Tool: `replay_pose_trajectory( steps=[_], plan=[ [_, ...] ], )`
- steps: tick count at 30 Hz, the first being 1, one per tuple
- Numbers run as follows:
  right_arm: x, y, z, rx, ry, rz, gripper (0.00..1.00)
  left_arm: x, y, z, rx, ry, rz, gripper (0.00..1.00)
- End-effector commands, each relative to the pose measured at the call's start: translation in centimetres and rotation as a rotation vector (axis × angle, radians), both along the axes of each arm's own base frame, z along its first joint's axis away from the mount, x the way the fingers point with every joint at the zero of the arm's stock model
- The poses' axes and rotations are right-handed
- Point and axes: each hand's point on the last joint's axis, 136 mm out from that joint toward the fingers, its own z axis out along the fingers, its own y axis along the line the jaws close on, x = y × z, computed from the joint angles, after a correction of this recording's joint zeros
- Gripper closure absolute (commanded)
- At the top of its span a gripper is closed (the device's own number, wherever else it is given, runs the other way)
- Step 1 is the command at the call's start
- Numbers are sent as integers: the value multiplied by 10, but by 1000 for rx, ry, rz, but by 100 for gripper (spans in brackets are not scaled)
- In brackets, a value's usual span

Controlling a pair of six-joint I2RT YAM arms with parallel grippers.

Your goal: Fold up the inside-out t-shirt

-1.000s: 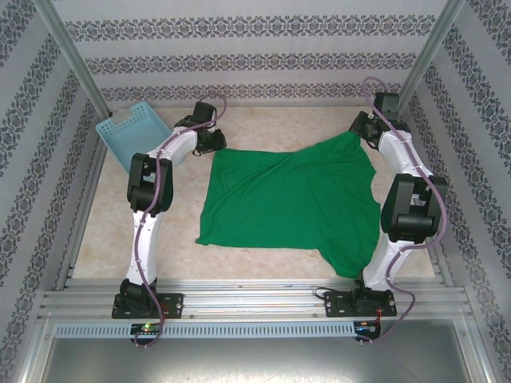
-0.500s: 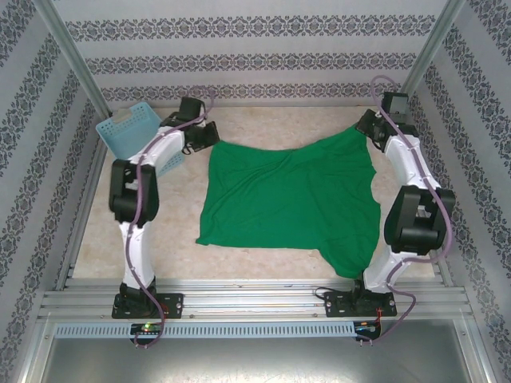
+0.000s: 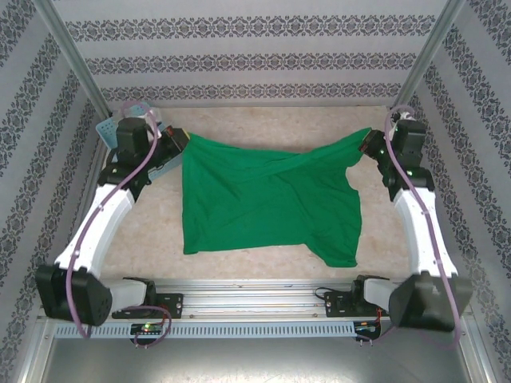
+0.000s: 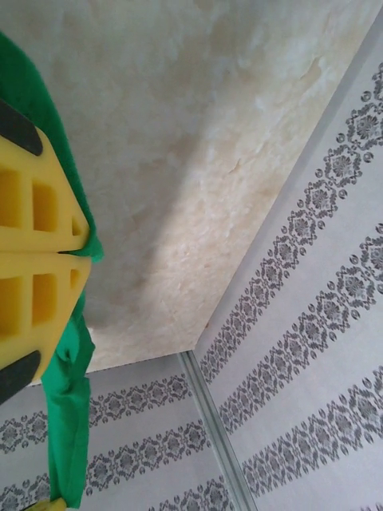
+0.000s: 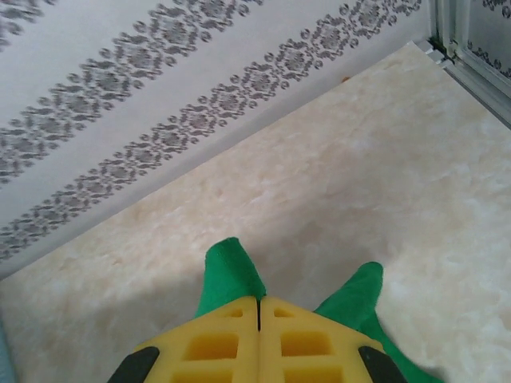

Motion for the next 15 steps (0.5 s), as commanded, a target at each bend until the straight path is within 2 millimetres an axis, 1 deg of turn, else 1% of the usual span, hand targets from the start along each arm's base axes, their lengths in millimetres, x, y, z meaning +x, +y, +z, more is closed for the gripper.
replay_pose_trajectory(
  steps=[1, 3, 5, 10, 15],
  plan=[
    [-36, 11, 41, 0, -122, 19, 100, -30, 15, 44, -13, -141, 52, 100],
    [-60, 12, 65, -16, -187, 12, 100, -50, 21, 63, -10, -204, 74, 100],
    [-86, 12, 93, -34, -268, -3, 100, -72, 28, 84, -5, -272, 102, 100],
    [-142, 12, 157, -81, -431, -31, 100, -125, 44, 139, 20, -445, 173, 100],
    [-202, 9, 237, -162, -618, -82, 100, -186, 63, 191, 53, -621, 263, 100]
  ],
)
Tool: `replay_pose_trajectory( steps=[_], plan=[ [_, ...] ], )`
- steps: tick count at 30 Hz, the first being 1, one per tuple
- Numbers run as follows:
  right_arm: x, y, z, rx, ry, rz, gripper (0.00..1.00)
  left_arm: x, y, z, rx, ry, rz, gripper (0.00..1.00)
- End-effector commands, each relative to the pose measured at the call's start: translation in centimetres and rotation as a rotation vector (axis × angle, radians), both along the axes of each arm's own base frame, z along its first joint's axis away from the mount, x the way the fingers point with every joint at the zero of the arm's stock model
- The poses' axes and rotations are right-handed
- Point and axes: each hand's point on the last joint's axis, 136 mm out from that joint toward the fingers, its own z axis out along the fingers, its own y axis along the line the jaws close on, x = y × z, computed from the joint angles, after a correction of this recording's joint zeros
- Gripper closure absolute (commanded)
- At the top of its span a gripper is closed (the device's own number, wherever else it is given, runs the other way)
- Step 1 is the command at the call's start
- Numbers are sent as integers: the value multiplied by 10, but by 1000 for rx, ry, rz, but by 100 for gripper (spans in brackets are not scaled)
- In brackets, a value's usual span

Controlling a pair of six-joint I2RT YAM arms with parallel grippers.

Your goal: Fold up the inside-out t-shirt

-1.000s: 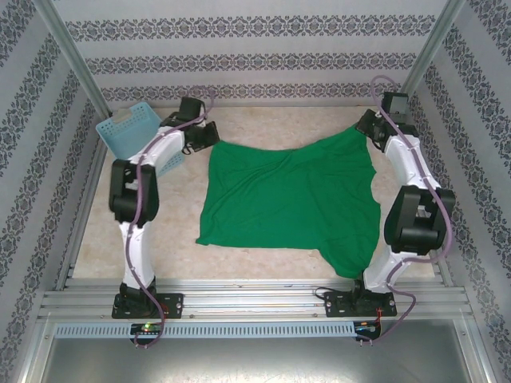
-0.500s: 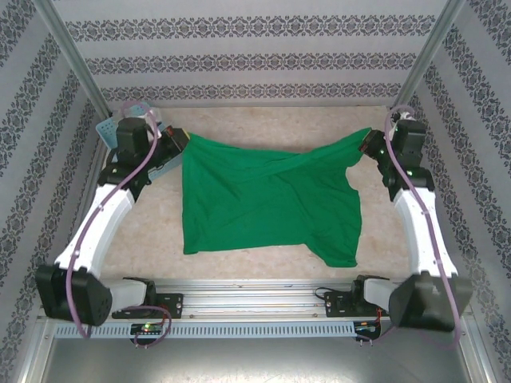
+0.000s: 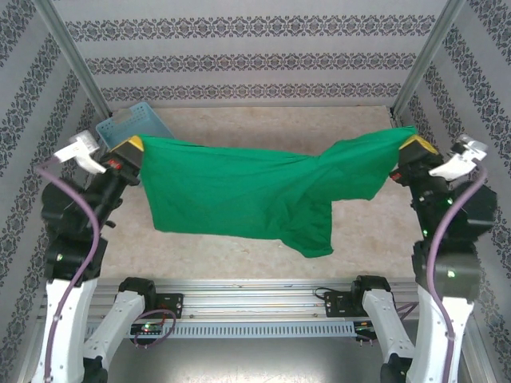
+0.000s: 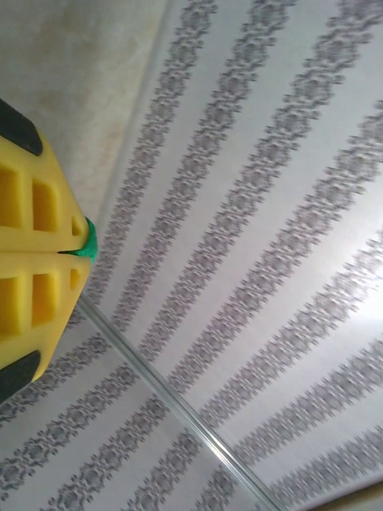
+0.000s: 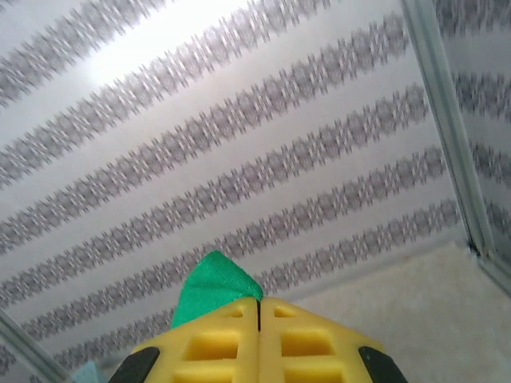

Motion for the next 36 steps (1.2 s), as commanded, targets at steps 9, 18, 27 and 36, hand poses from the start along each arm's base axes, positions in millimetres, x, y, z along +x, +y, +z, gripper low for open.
replay_pose_trajectory(
  steps=[9, 18, 27, 36],
  plan=[
    [-50, -26, 114, -137, -176, -206, 100, -40, 45, 42, 62, -78, 260, 100],
    [74, -4, 86, -122, 0, 3, 100, 115, -7, -50, 76, 294, 0, 100],
    [219, 21, -68, -167, 324, 67, 100, 243, -16, -212, 79, 633, -4, 100],
    [327, 14, -190, -250, 553, -1, 100, 306, -9, -297, 130, 748, 62, 100]
  ],
)
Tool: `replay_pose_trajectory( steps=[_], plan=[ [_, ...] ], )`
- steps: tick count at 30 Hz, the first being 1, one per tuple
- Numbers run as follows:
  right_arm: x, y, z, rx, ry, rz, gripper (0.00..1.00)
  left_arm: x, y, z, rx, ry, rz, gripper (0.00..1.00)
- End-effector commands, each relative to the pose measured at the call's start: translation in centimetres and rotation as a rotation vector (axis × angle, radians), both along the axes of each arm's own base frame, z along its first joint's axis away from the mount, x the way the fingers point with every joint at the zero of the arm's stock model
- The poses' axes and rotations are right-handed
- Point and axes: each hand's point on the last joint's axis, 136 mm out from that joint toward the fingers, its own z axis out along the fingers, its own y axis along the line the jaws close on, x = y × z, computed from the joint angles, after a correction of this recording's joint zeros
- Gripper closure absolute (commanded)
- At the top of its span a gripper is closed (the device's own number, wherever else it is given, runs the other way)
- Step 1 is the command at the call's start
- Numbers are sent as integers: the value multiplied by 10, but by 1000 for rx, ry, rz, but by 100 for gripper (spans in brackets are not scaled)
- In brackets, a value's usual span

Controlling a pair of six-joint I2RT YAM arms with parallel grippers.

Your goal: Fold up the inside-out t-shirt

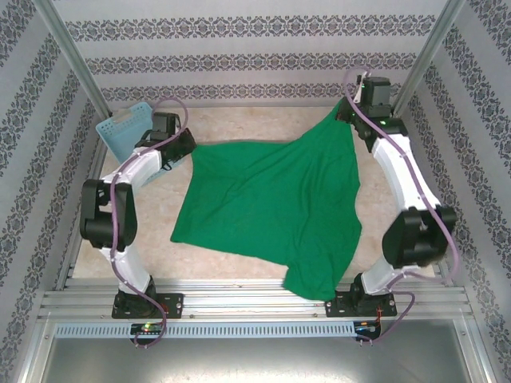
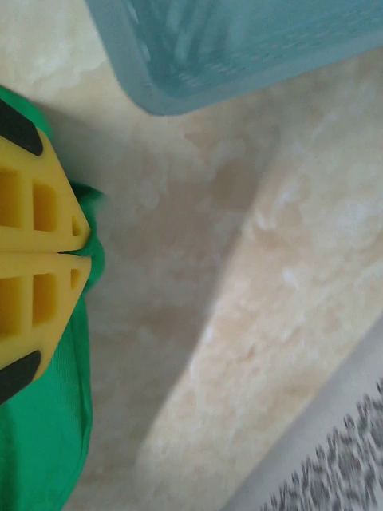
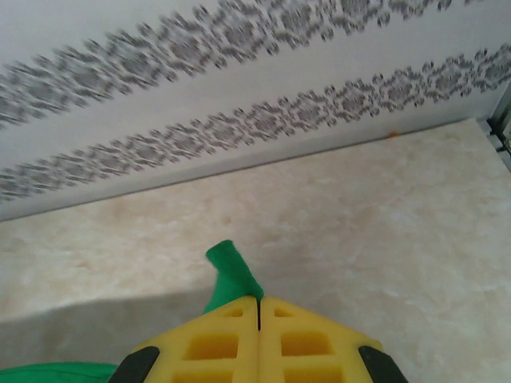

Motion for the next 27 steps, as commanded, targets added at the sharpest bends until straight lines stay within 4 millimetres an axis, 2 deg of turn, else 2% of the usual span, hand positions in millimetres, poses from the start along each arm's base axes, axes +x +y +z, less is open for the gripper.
replay_pose_trajectory(
  steps=[1, 6, 11, 14, 18, 20, 27],
  plan=[
    [38, -12, 8, -85, -67, -58, 100, 35, 8, 33, 33, -135, 35, 100],
    [86, -16, -14, -114, -32, -82, 100, 54, 15, 18, 93, -116, 54, 100],
    [125, -21, -10, -140, -44, -106, 100, 68, 22, 19, 129, -123, 77, 100],
    [143, -14, -4, -193, -87, -91, 100, 70, 31, 24, 132, -127, 113, 100],
    [147, 6, -3, -255, -82, -42, 100, 73, 40, 31, 111, -145, 130, 100],
    [146, 15, -9, -261, -68, -9, 100, 75, 36, 32, 102, -148, 102, 100],
    [122, 21, -23, -250, -41, 13, 100, 79, 18, 20, 59, -126, -4, 100]
  ],
)
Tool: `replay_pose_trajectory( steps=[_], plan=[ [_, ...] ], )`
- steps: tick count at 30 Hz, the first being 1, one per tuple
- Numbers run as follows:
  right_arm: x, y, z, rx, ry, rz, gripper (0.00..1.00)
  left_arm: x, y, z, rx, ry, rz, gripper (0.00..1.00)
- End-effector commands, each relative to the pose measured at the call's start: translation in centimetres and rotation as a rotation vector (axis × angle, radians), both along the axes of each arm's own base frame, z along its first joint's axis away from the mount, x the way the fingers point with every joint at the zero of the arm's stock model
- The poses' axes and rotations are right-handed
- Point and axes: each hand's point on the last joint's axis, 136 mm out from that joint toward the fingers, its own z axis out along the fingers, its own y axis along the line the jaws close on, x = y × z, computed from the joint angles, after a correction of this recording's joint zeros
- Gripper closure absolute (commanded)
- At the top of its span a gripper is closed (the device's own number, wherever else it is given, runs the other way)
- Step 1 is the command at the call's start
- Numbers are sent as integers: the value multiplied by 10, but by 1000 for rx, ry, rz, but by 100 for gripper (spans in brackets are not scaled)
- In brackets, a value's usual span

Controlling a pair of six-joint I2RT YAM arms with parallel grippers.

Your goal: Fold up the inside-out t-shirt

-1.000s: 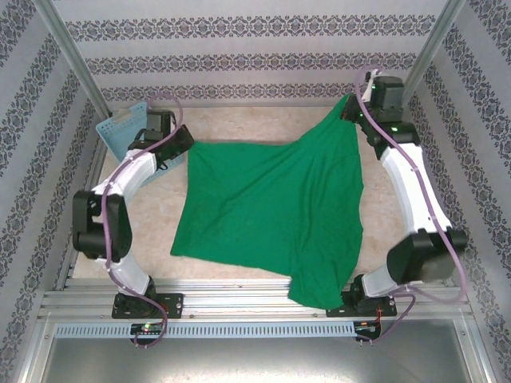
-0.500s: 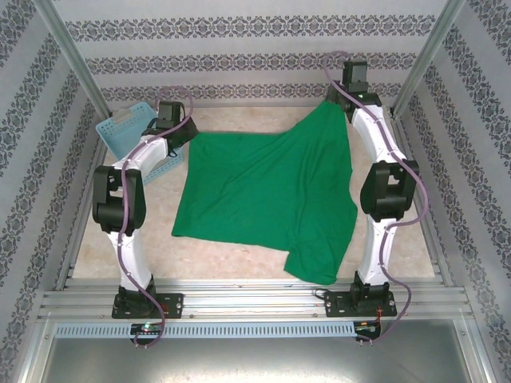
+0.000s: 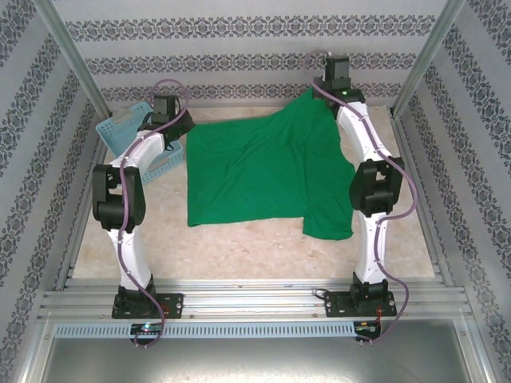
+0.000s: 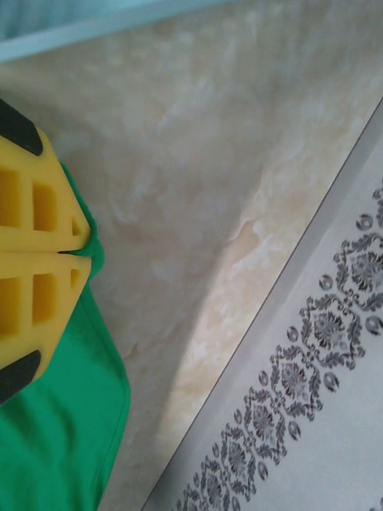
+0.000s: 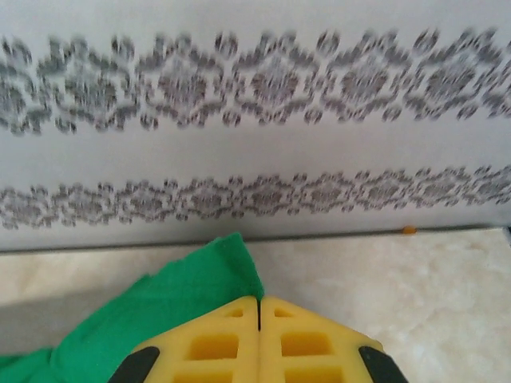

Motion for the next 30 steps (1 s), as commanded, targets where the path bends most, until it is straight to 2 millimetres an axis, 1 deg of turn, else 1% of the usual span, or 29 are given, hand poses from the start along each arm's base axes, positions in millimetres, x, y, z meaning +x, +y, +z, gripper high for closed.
replay_pose_trajectory(
  steps=[1, 6, 11, 15, 17, 23, 30],
  plan=[
    [-16, -9, 17, -3, -39, -8, 100, 4, -6, -7, -1, 2, -58, 100],
    [-37, -17, 9, 65, -59, -11, 100, 2, -7, -14, -17, 1, -85, 100],
    [-54, -31, 4, 138, -78, -27, 100, -4, 6, -14, -32, -34, -65, 100],
    [-66, -45, -5, 200, -79, -46, 100, -10, 15, -17, -43, -60, -53, 100],
    [-71, -50, -12, 222, -74, -58, 100, -13, 17, -20, -45, -70, -51, 100],
    [-83, -58, -36, 269, -35, -78, 100, -20, 20, -22, -54, -120, -42, 100],
    [-105, -74, -64, 343, 12, -148, 100, -22, 21, -22, -68, -138, -45, 100]
  ],
)
